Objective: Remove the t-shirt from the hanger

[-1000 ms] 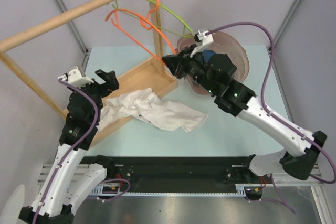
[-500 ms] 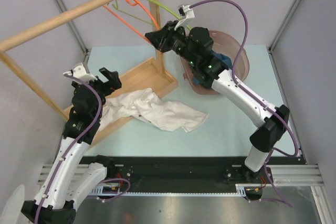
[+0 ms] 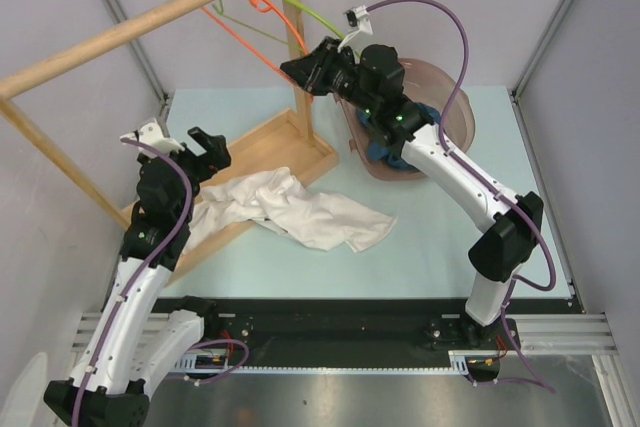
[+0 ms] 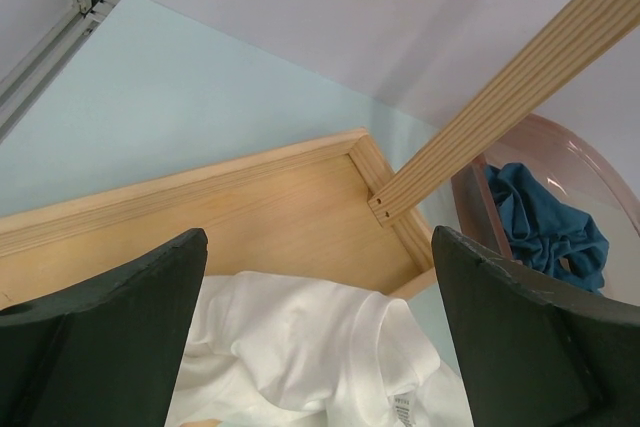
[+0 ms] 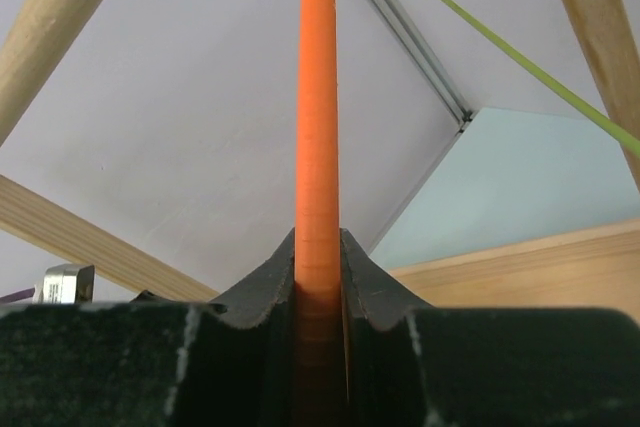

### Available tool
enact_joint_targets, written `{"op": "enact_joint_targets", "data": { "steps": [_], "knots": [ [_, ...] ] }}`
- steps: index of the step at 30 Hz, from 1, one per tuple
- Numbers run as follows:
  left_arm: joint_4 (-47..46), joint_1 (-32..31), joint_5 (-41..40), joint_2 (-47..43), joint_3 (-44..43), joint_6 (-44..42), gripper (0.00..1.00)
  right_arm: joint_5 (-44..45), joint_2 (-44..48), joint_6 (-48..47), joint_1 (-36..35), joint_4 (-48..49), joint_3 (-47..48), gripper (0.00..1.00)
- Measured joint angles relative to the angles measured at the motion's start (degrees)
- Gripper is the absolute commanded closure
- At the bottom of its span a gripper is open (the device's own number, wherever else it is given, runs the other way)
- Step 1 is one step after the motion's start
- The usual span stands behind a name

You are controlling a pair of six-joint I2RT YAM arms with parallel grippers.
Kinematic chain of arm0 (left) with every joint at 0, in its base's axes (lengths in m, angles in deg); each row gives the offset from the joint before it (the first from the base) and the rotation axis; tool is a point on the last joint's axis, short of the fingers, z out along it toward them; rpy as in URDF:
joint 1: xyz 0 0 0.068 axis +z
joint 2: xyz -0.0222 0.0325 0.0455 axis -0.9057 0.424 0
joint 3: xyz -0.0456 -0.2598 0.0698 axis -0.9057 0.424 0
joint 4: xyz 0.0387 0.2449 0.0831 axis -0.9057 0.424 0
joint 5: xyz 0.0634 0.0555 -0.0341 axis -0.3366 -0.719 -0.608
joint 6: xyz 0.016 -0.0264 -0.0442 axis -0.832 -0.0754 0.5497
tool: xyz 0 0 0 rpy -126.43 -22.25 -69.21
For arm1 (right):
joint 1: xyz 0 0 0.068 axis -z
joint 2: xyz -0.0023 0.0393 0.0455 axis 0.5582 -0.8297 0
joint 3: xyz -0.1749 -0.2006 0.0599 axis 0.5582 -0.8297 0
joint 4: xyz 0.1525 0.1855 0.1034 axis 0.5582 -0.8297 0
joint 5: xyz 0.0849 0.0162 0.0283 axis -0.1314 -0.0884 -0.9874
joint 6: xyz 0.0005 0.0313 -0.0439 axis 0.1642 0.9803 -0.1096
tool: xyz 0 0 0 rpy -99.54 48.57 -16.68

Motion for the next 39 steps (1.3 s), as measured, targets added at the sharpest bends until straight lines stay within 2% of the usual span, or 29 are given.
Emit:
{"op": "enact_joint_targets", "data": {
  "steps": [2,4,5,8,11,13,15,16,19,23,27,31,35,39],
  "knots": [
    [0.0,0.0,0.3,0.1,0.0,0.0,0.02,-0.2,0.0,-0.4,-0.2,-1.3,0.5,0.93],
    [0.0,0.1,0.4,0.2,0.0,0.0,0.02,-0.2,0.0,-1.1,-0.2,-2.8,1.1,0.77],
    [0.0,0.1,0.4,0.2,0.0,0.0,0.02,-0.2,0.0,-1.6,-0.2,-3.4,1.3,0.58],
    [0.0,0.2,0.9,0.2,0.0,0.1,0.02,0.0,0.0,-2.9,-0.2,-7.3,2.8,0.27],
    [0.0,0.2,1.2,0.3,0.0,0.0,0.02,1.1,-0.1,-4.7,-0.2,-12.4,4.6,0.15],
    [0.0,0.2,1.3,0.6,0.0,0.0,0.02,2.1,0.0,-6.2,-0.4,-15.1,5.6,0.09],
    [0.0,0.2,1.4,0.8,0.0,0.0,0.02,3.8,0.5,-7.3,-0.7,-17.5,5.7,0.08],
    [0.0,0.2,1.5,0.8,0.0,0.0,0.02,4.6,0.9,-8.1,-1.0,-18.8,5.7,0.01],
    [0.0,0.2,1.7,1.0,0.0,0.0,0.03,7.6,3.3,-9.9,-2.4,-22.5,4.2,0.0],
    [0.0,0.2,2.0,1.2,0.0,0.0,0.03,13.3,11.1,-12.7,-5.5,-24.5,-4.2,0.0],
    [-0.1,0.2,2.8,1.2,0.0,0.0,0.03,18.9,21.8,-14.1,-9.5,-23.1,-17.8,0.0],
    [-0.1,0.2,3.3,1.4,0.0,0.0,0.04,23.7,31.4,-14.5,-12.2,-17.2,-35.9,0.0],
    [-0.2,0.2,3.7,1.6,0.0,0.0,0.05,27.7,30.8,-17.1,-15.6,-12.8,-47.7,0.01],
    [-0.4,0.2,4.3,1.9,0.0,0.0,0.05,31.1,23.1,-24.1,-22.0,-9.2,-50.3,0.0]
  ]
}}
